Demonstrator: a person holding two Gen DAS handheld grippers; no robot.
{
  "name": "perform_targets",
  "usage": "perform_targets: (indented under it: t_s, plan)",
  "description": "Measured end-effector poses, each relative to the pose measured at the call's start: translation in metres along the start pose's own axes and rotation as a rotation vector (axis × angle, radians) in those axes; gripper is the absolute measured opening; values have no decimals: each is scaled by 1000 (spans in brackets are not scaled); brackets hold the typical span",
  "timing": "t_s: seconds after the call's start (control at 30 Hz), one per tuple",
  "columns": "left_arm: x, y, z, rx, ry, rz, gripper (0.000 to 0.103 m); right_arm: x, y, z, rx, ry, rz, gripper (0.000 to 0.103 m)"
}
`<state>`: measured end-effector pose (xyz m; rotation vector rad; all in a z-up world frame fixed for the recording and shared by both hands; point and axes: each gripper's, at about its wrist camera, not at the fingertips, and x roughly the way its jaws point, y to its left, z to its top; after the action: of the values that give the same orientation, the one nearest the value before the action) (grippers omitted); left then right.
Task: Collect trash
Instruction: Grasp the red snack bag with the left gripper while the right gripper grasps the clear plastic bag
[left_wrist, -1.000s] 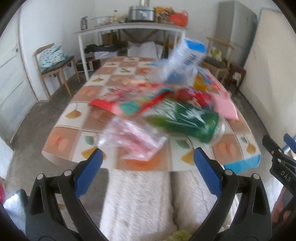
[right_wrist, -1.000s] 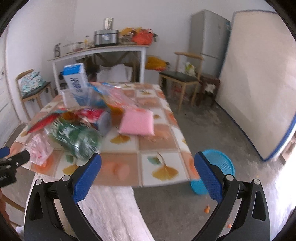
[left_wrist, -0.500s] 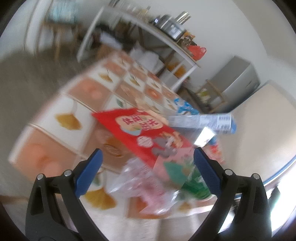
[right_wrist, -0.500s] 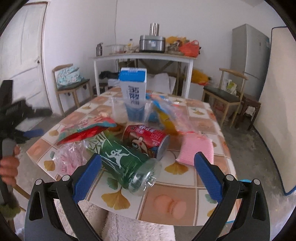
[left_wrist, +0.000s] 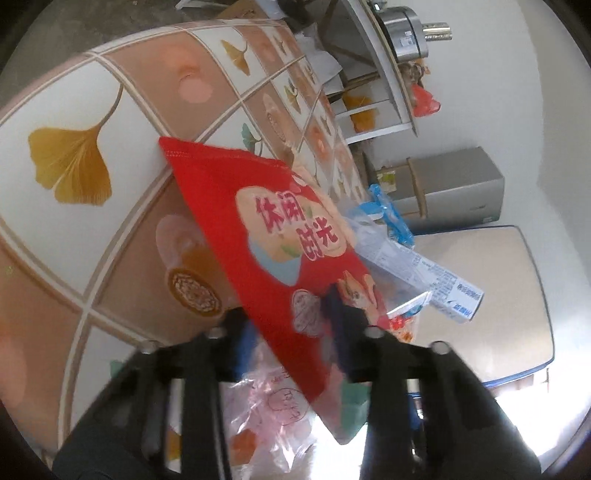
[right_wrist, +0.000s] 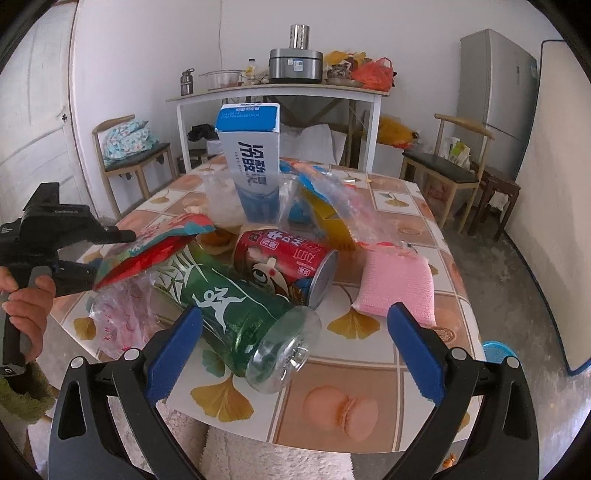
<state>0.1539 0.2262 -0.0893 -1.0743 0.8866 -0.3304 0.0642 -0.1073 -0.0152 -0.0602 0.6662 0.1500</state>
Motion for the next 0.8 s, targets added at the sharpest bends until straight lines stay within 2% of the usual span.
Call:
perform_targets:
  t_s: [0.07, 0.3, 0.33, 0.5, 0.63, 0.73, 0.8]
  plan:
    - [-3, -1, -2, 10, -21, -32, 15, -1, -2, -1, 7, 2, -1, 98]
    - [-22, -18, -10, 46, -89, -185, 5, -9, -6, -1, 10, -9, -4, 98]
    - [-26, -21, -12, 55, -103, -213, 1, -12, -6, -1, 10, -15, -5, 98]
    - [-53, -31, -15, 71, -170, -323, 0, -22, -5, 1, 8, -44, -2, 98]
    - [-80, -30, -14, 71, -242, -374, 0, -29, 2, 0, -19, -64, 20, 98]
    - [-102, -27, -14, 74, -305, -380, 0, -30, 11, 2, -46, -64, 57, 98]
    - [-119, -23, -12, 78, -354, -367, 0, -30, 22, 3, -85, -57, 113, 97]
